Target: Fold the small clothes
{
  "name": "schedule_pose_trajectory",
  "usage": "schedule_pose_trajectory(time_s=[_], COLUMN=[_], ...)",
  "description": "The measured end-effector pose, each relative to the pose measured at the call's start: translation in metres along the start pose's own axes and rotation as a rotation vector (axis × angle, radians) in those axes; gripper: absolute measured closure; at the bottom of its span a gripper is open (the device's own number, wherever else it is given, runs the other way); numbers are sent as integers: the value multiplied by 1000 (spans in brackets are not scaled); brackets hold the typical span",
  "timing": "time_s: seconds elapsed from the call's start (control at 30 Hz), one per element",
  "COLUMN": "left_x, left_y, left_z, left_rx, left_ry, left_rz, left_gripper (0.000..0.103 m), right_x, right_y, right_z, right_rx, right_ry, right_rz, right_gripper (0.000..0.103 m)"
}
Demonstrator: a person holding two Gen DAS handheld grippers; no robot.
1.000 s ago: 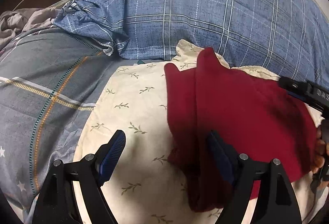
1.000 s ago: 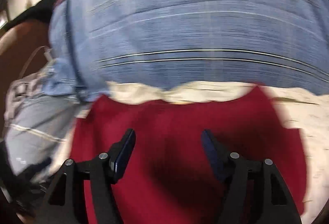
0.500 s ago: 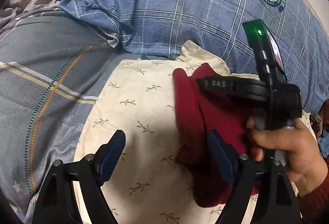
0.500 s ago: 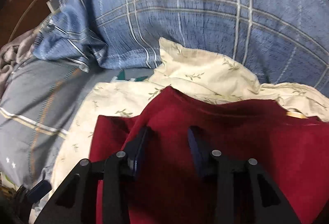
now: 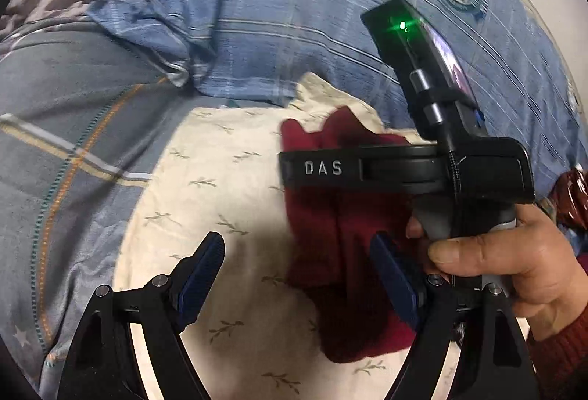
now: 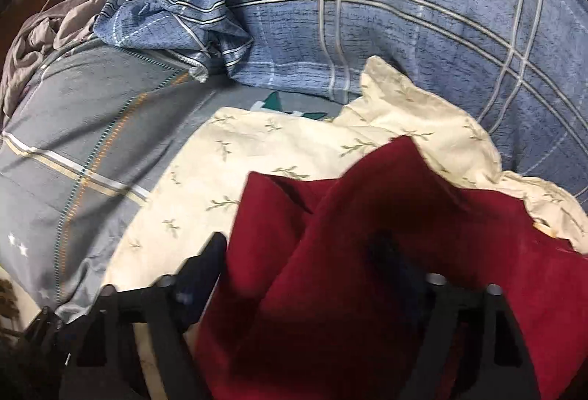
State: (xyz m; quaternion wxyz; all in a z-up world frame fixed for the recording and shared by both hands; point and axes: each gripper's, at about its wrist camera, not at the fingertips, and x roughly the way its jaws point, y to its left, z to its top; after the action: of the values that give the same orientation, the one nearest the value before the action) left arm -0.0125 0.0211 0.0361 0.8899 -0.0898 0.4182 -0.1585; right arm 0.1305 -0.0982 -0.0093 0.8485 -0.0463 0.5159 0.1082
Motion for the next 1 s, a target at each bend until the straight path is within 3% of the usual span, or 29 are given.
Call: schedule_pose_trajectory(time_s=[0.03,0.1,0.27,0.47,0.5,0.63,0.7,0.77,0.83,0.87,0.9,0.93,1.0], left_x=[0,3,12,26,26,30,27,25,20,18,14,12,10], left_y=[-2,-8,-22,-27,-27,-30,-31,-36,-38,-38,-39,-38,-35], left_z=[-1,-3,-5,-8,-8,-9,-9,-11,-12,-13,-15,-15,-16], left_rx=[10,37,78,115,99,59,68,86,96,102,104,100,100], left_ry=[4,10,35,40,37,58,36,20,2,-3,-8,-12,-13], left_rz=[-2,-8,-62,44,37,-51,-55,-69,-79,-87,-94,-104,-115], left_gripper=[21,21,18,20,22,60,67,74,75,75,76,76,76], right_x=[-5,-23,-57,-65,-66,-67,-66,-67,-71,-73,-77,-78,-75], right_y=[-6,-28,-62,-75,-75,-82,-84,-85,-86,-84,-81,-77,-65], right_z=[-2,-8,-15,-20,-21,-26,-28,-28,-26,-25,-23,-21,-15], right_rx=[16,97,175,208,207,215,218,226,253,261,257,248,211], right_ry=[-12,-56,-145,-163,-165,-159,-153,-142,-149,-164,-188,-201,-194], right_rz=[31,134,238,262,259,259,249,251,252,260,263,257,238], right_gripper=[73,85,87,87,87,87,87,80,65,45,31,25,24])
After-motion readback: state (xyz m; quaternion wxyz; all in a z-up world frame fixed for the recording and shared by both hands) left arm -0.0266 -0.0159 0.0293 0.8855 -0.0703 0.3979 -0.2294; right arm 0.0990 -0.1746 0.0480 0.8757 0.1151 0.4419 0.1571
